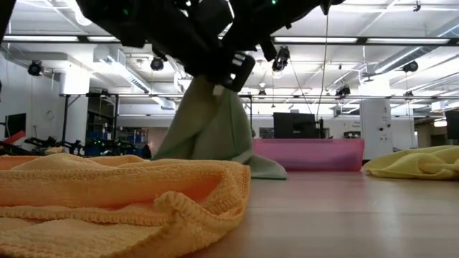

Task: Fold microfiber towels
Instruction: Fold the green microfiber cloth

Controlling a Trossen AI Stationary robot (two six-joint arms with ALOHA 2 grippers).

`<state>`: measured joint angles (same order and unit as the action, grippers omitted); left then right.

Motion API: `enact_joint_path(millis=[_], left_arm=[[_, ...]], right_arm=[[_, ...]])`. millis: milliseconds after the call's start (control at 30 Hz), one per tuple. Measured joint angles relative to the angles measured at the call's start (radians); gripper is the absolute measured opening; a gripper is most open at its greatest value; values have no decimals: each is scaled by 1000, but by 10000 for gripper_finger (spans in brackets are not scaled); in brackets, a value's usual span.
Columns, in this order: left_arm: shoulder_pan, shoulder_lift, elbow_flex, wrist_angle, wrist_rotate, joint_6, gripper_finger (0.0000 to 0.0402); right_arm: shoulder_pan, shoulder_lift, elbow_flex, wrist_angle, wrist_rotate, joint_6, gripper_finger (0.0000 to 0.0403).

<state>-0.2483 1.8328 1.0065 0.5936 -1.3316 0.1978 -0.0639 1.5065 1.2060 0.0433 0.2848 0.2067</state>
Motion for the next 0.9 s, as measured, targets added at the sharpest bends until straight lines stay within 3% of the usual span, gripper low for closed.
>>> enact_joint_path(millis=[67, 200, 333, 667, 900], left_arm=[[-9, -18, 0, 0, 46, 0, 13], [-29, -64, 0, -9, 107, 21, 4], [-55, -131, 0, -19, 239, 45, 2], [-79, -349, -1, -319, 718, -36, 1], [-95, -445, -1, -407, 747, -35, 0]], right_arm=[[1, -5, 0, -27, -1, -26, 9], [1, -34, 0, -96, -5, -83, 9], [13, -73, 0, -174, -4, -153, 9], [102, -170, 0, -344, -8, -330, 9], [164, -216, 0, -391, -8, -365, 9]])
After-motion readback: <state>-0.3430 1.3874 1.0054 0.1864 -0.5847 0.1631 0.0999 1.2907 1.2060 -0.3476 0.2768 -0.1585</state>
